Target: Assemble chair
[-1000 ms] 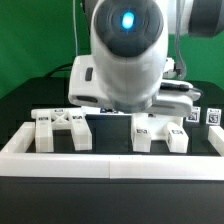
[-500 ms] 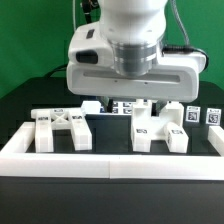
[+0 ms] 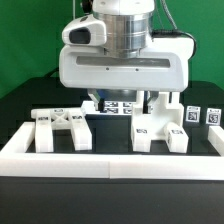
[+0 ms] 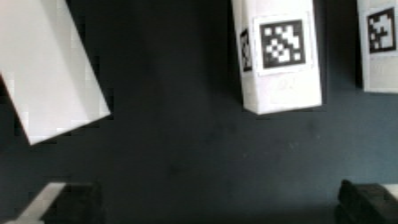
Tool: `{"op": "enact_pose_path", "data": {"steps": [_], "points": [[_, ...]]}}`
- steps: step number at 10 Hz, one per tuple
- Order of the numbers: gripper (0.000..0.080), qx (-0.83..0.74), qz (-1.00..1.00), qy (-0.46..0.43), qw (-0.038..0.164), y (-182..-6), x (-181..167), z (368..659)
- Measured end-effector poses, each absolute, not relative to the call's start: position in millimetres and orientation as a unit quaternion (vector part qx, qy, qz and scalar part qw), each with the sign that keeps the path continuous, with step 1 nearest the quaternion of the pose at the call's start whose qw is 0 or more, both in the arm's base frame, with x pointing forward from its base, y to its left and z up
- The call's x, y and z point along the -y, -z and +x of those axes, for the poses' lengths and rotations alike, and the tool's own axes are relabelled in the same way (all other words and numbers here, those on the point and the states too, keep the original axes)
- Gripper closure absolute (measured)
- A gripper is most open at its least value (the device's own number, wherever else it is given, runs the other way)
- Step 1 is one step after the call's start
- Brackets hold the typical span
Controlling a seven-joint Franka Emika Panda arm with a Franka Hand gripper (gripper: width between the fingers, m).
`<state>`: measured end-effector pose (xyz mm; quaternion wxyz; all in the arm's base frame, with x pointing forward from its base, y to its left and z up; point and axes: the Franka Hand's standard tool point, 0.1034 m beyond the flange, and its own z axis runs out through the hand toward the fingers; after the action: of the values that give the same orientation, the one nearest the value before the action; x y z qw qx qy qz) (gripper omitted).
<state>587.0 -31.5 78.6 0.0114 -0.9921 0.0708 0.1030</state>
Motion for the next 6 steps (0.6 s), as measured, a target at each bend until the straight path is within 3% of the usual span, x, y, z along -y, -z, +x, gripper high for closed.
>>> {"op": "enact_pose_path", "data": {"steps": [3,6], "points": [[0.0150,-0.066,-0.993,-0.102,0.012,-77.1,32.7,587.7],[0.0150,0.031,-0.995,-0.089,0.020,-71.6,61.6,571.6]]}}
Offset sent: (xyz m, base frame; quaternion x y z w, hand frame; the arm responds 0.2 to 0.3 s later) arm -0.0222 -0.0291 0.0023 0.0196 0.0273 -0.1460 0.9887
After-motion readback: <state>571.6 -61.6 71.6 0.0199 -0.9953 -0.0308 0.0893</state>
